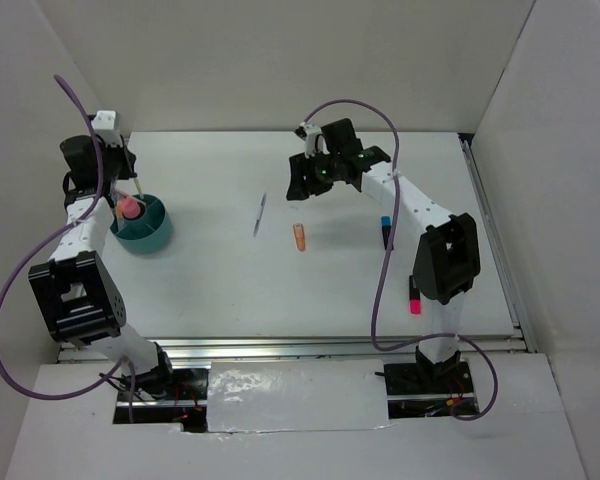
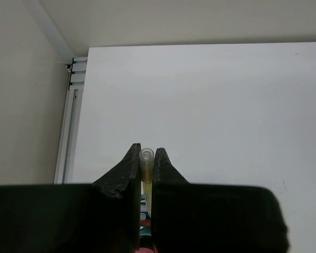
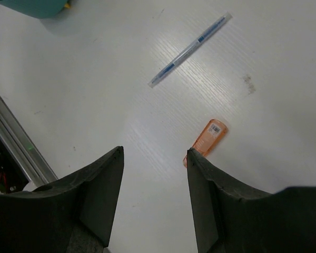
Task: Sort the stationery into containers
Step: Place the pen in the storage box.
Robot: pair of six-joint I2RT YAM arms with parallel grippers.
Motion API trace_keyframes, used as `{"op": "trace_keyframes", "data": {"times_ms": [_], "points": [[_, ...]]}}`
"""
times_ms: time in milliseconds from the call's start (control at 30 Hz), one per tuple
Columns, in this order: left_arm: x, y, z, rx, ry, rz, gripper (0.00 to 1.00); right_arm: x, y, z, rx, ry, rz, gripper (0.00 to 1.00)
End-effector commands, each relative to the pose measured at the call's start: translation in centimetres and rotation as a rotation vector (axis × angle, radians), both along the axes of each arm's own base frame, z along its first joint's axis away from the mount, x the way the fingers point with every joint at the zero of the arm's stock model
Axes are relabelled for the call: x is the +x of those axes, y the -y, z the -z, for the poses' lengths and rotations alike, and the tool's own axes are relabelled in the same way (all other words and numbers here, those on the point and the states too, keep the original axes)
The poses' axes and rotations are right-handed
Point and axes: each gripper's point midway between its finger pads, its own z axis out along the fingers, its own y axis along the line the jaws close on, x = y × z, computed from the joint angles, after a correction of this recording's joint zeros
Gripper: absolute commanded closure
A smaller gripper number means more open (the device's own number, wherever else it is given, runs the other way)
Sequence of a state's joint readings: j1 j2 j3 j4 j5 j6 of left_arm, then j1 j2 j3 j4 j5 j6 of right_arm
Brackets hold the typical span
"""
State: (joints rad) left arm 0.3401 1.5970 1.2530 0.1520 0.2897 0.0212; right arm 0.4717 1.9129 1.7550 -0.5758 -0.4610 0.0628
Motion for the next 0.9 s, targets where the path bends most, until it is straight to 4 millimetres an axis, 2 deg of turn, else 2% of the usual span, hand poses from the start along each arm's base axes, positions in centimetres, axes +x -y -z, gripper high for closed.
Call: {"op": "trace_keyframes", "data": {"times_ms": [0,67,200,233,300,333,433,467,533,567,600,633,667,733,767,800,833,867], "points": [[0.3,-0.8,0.4,0.035,0.02,-0.009,0.97,1.4,-1.1,-0.5,0.016,0.042,0.014,0.42],[0.0,-0.8,0.9,0.029,0.008,-0.014,0.91,1.8,-1.5,0.2,0.009,0.029,0.043,0.42],[-0.5,-0.5,1.5,0.015,-0.008,-0.014,0.79,1.7,-3.7,1.0,0.011,-0.002,0.118,0.4],[-0.6,-0.4,1.8,0.012,-0.018,-0.013,0.71,1.7,-4.2,1.2,0.005,0.001,0.127,0.4],[-1.0,-0.3,2.1,0.003,-0.038,-0.014,0.64,1.7,-5.6,1.6,-0.014,0.008,0.153,0.4],[-1.2,-0.2,2.3,0.0,-0.047,-0.013,0.57,2.0,-5.6,1.8,-0.028,0.019,0.169,0.4],[-1.8,0.1,2.3,-0.003,-0.052,-0.005,0.5,2.2,-5.9,1.5,-0.024,0.031,0.17,0.41],[-2.0,0.3,2.0,-0.005,-0.045,0.002,0.5,2.2,-5.8,1.4,-0.025,0.033,0.174,0.41],[-2.1,1.1,-0.8,-0.008,0.03,0.021,0.49,2.9,-4.7,1.2,-0.032,0.041,0.209,0.41],[-2.0,1.9,-2.9,-0.035,0.076,0.029,0.49,3.2,-4.1,0.3,-0.026,0.055,0.223,0.42],[-1.7,3.4,-4.9,-0.032,0.116,0.062,0.49,3.5,-3.4,-0.1,-0.023,0.063,0.239,0.42],[-1.6,4.7,-5.7,-0.044,0.111,0.087,0.49,4.3,-1.6,0.0,-0.031,0.06,0.274,0.42],[-1.0,7.4,-8.8,-0.04,0.156,0.15,0.49,4.6,-0.5,-0.9,-0.024,0.073,0.297,0.42],[-0.1,10.7,-8.4,-0.084,0.086,0.214,0.51,5.0,2.1,-0.7,-0.038,0.062,0.339,0.42],[0.2,14.0,-10.3,-0.086,0.089,0.28,0.52,5.9,4.4,-0.9,-0.048,0.067,0.382,0.42],[1.7,19.4,-6.9,-0.124,-0.064,0.362,0.53,6.3,8.4,-1.0,-0.08,0.079,0.435,0.42],[1.5,19.6,-7.5,-0.138,-0.074,0.365,0.53,5.9,8.6,-0.9,-0.087,0.077,0.432,0.42],[2.0,21.3,-7.1,-0.145,-0.084,0.407,0.5,6.0,9.9,-0.9,-0.099,0.083,0.457,0.42]]}}
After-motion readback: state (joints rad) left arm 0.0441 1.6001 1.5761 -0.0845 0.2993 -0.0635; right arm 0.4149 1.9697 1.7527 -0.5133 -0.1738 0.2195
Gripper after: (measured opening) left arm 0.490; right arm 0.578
